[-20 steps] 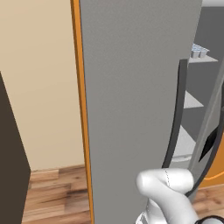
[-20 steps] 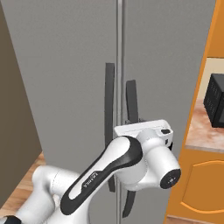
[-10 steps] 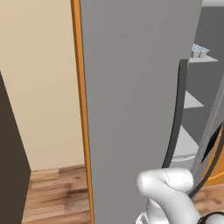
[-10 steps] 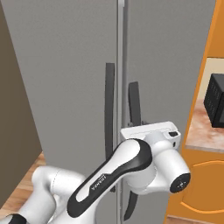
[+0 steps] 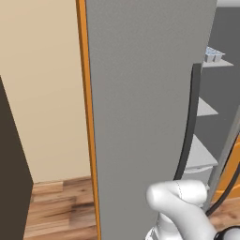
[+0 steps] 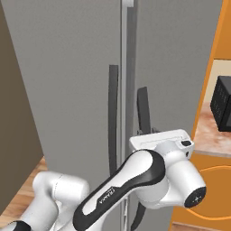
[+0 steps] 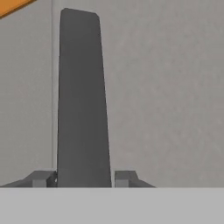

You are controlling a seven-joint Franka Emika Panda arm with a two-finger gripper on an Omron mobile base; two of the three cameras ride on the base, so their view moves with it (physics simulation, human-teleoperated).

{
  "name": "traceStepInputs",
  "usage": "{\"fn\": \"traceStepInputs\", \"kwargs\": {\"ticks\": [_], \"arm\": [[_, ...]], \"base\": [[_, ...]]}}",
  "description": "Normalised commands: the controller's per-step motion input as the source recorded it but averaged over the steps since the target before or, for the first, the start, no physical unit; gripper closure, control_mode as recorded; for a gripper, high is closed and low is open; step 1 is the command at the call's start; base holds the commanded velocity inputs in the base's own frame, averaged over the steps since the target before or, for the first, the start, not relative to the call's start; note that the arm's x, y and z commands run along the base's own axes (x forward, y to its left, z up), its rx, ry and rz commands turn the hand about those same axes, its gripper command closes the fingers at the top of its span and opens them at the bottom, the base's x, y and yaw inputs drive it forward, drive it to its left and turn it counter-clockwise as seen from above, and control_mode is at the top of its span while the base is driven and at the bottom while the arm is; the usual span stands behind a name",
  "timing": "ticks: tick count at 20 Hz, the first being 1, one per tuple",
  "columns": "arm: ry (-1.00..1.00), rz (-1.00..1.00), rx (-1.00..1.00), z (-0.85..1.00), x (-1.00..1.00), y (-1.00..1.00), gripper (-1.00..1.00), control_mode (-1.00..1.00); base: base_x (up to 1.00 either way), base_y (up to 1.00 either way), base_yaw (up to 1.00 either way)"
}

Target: Open the freezer door, pick up the ice cube tray from the freezer, and place it on the dining counter.

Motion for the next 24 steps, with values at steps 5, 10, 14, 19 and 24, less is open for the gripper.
{"fn": "traceStepInputs", "kwargs": {"ticks": [5,10,14,19,24], "arm": [[0.0,0.0,0.0,0.0,-0.25,-0.37,1.0,-1.0],[0.01,0.0,0.0,0.0,-0.2,-0.32,1.0,-1.0],[0.0,0.0,0.0,0.0,-0.22,-0.31,1.0,-1.0],[0.0,0.0,0.0,0.0,-0.11,-0.2,1.0,-1.0],[0.0,0.0,0.0,0.0,0.0,0.0,1.0,-1.0]], "base": [[0.0,0.0,0.0],[0.0,0.0,0.0],[0.0,0.0,0.0],[0.0,0.0,0.0],[0.0,0.0,0.0]]}}
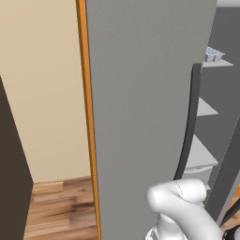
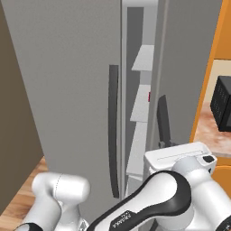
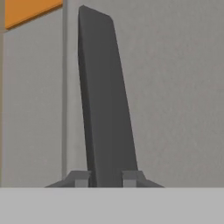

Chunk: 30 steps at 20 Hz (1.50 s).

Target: Open the freezer door, pick up the ice cube tray from the freezer, and place it on the dining counter.

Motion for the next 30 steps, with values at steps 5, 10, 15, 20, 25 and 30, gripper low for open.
{"fn": "traceStepInputs", "kwargs": {"ticks": [5,10,15,20,25,30], "arm": [[0.0,0.0,0.0,0.0,0.0,0.0,-1.0,-1.0],[0.0,0.0,0.0,0.0,0.0,0.0,-1.0,-1.0],[0.0,0.0,0.0,0.0,-0.14,0.0,-1.0,-1.0],[0.0,-0.03,0.0,0.04,-0.4,0.0,-1.0,-1.0],[0.0,-0.14,0.0,0.23,-0.42,0.05,-1.0,-1.0],[0.01,-0.19,-0.01,0.37,-0.29,0.22,-1.0,-1.0]], "base": [[0.0,0.0,0.0],[0.0,0.0,0.0],[0.0,0.0,0.0],[0.0,0.0,0.0],[0.0,0.0,0.0],[0.0,0.0,0.0]]}}
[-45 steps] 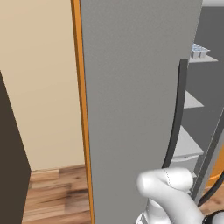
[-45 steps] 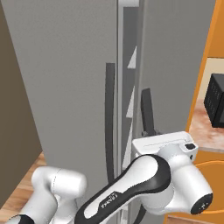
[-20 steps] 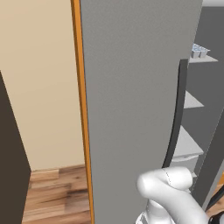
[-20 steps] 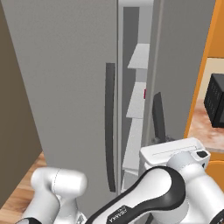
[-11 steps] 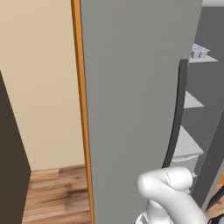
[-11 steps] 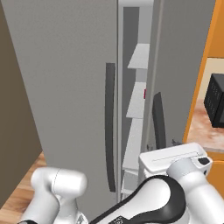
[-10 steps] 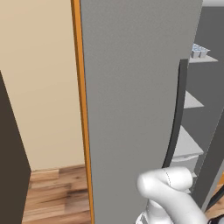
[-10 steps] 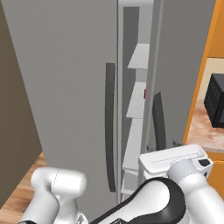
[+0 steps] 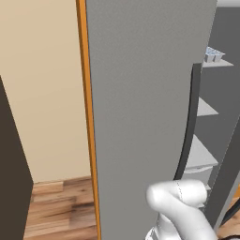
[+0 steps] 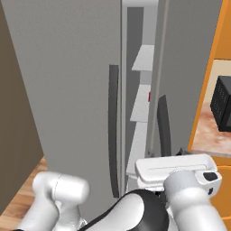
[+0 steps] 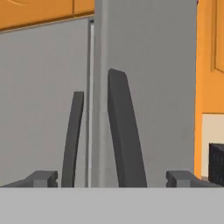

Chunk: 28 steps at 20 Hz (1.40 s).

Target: Open the freezer door, pick up the ice cube tray from the freezer, and place it on the dining counter.

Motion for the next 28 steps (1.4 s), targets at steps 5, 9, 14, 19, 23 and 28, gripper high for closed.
{"fn": "traceStepInputs", "kwargs": {"ticks": [5,9,14,19,23,28], "arm": [[0.04,-0.25,0.0,0.35,-0.22,0.31,-1.0,-1.0],[0.05,-0.24,-0.01,0.23,-0.33,0.54,-1.0,-1.0],[0.04,-0.19,-0.02,0.19,-0.22,0.66,-1.0,-1.0],[0.04,-0.19,0.0,0.21,-0.09,0.64,-1.0,-1.0],[0.0,-0.21,0.0,0.12,-0.02,0.59,-1.0,-1.0],[0.0,-0.23,0.0,0.11,0.0,0.63,-1.0,-1.0]], "base": [[0.0,0.0,0.0],[0.0,0.0,0.0],[0.0,0.0,0.0],[0.0,0.0,0.0],[0.0,0.0,0.0],[0.0,0.0,0.0]]}}
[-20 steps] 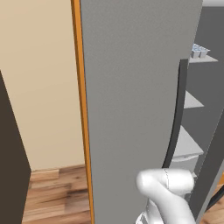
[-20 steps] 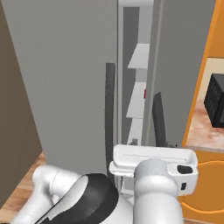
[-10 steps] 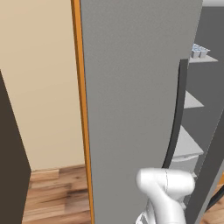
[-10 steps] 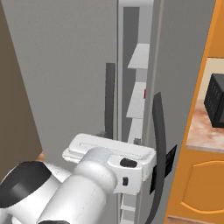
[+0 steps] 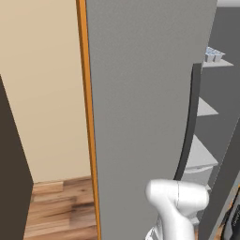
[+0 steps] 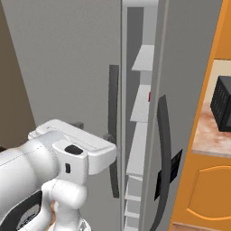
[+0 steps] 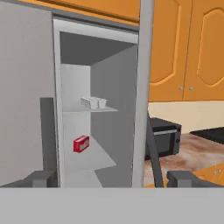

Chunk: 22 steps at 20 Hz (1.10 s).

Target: Open the freezer door, pick up the ice cube tray from the freezer, and place it on the dining counter.

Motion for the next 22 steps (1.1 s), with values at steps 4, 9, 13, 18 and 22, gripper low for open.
{"fn": "traceStepInputs", "kwargs": {"ticks": [4,9,13,18,22], "arm": [[0.0,-0.23,0.0,0.08,0.0,0.54,-1.0,-1.0],[0.0,-0.24,0.0,0.1,0.0,0.45,-1.0,-1.0],[0.0,-0.23,0.0,0.05,0.08,0.38,-1.0,-1.0],[-0.03,-0.17,0.0,0.0,0.31,0.11,-1.0,-1.0],[-0.07,-0.13,0.0,0.0,0.37,0.0,-1.0,-1.0]], "base": [[0.0,0.0,0.0],[0.0,0.0,0.0],[0.0,0.0,0.0],[0.0,0.0,0.0],[0.0,0.0,0.0]]}}
